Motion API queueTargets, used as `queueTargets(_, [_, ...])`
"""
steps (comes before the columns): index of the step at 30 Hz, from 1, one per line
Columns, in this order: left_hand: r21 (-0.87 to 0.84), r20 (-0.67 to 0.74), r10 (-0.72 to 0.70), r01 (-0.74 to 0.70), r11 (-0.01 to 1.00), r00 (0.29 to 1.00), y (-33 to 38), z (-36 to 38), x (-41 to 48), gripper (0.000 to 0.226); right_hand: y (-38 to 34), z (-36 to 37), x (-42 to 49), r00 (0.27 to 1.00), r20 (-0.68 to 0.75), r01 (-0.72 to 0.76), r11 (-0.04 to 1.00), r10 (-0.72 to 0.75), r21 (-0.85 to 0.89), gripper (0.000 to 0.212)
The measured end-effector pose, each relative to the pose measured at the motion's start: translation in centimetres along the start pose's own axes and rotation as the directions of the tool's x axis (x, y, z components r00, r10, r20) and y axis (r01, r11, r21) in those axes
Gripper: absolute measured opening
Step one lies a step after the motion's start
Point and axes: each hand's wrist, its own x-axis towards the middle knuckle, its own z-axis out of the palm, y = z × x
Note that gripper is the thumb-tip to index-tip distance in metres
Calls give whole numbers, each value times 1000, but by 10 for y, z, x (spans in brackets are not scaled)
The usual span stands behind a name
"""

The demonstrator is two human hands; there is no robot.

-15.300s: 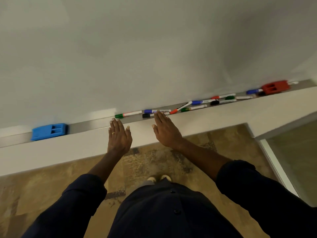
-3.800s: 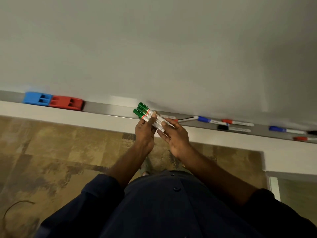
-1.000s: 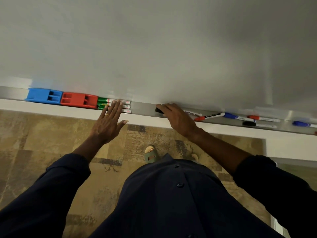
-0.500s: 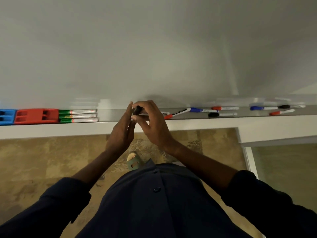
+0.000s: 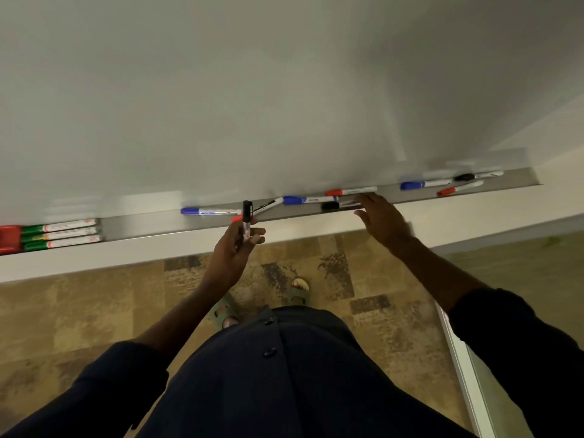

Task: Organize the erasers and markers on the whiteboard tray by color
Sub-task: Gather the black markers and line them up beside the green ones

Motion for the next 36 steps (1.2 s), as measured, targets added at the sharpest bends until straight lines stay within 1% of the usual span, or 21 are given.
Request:
queueTargets(2, [-66,-4,-38,38,997,999,9,20,4,35,20,-3,3,997,66,53,998,-51,-36,40])
queueTargets(5, [-151,-26,-84,79,985,996,23,52,9,41,33,-6,12,992,60,115,993,-115,5,35])
queueTargets(6, [-178,-25,-97,91,980,995,28,61,12,43,36,-7,15,990,53,130,991,-132,37,33])
queueTargets(9, [-228,-6,-111,107,968,994,41,88,20,37,41,-10,18,982,21,182,971,-188,156,27])
queueTargets(12, [-273,16,-127,127,954,992,55,112,29,33,38,-15,14,973,-15,222,923,-229,314,21])
queueTargets(14, [-314,21,-144,144,938,989,66,130,36,26,26,-17,7,976,-56,212,855,-211,474,22])
queueTargets(16, [-322,11,-144,140,936,989,76,147,43,17,11,-17,-6,977,-78,204,776,-198,597,26])
queueTargets(19, [-333,5,-120,115,936,993,92,171,50,29,-3,-14,-30,987,-101,162,689,-128,707,27])
queueTargets(21, [-343,5,-129,123,931,992,100,183,54,33,-4,-14,-44,995,-78,96,639,-56,763,29])
queueTargets(22, [-354,1,-143,134,926,990,102,188,56,32,-2,-15,-49,997,-63,81,634,-52,769,33])
queueTargets(23, [-366,-3,-160,148,919,987,103,192,58,31,1,-16,-54,996,-58,91,650,-72,755,36])
queueTargets(25, [-395,1,-186,171,902,982,103,200,61,25,15,-17,-60,988,-55,142,727,-142,672,40])
queueTargets(26, [-411,13,-198,186,892,980,103,204,62,22,26,-20,-60,985,-47,157,765,-163,625,40])
queueTargets(27, [-425,33,-208,202,882,978,103,207,63,20,40,-24,-59,987,-46,151,793,-154,590,37])
queueTargets(28, [-437,55,-216,218,873,975,104,211,63,19,57,-30,-56,992,-67,129,811,-110,571,33])
queueTargets(30, [-453,91,-227,243,858,970,104,214,63,18,99,-45,-45,983,-177,61,847,39,529,24])
queueTargets(32, [-458,109,-231,255,852,967,103,215,62,18,150,-57,-30,939,-295,-45,911,179,409,22])
queueTargets(34, [-451,106,-240,262,853,965,100,213,60,23,203,-67,-17,918,-308,-166,946,251,278,27])
queueTargets(36, [-436,97,-255,271,858,962,97,209,59,33,245,-72,-10,930,-248,-239,960,270,148,33])
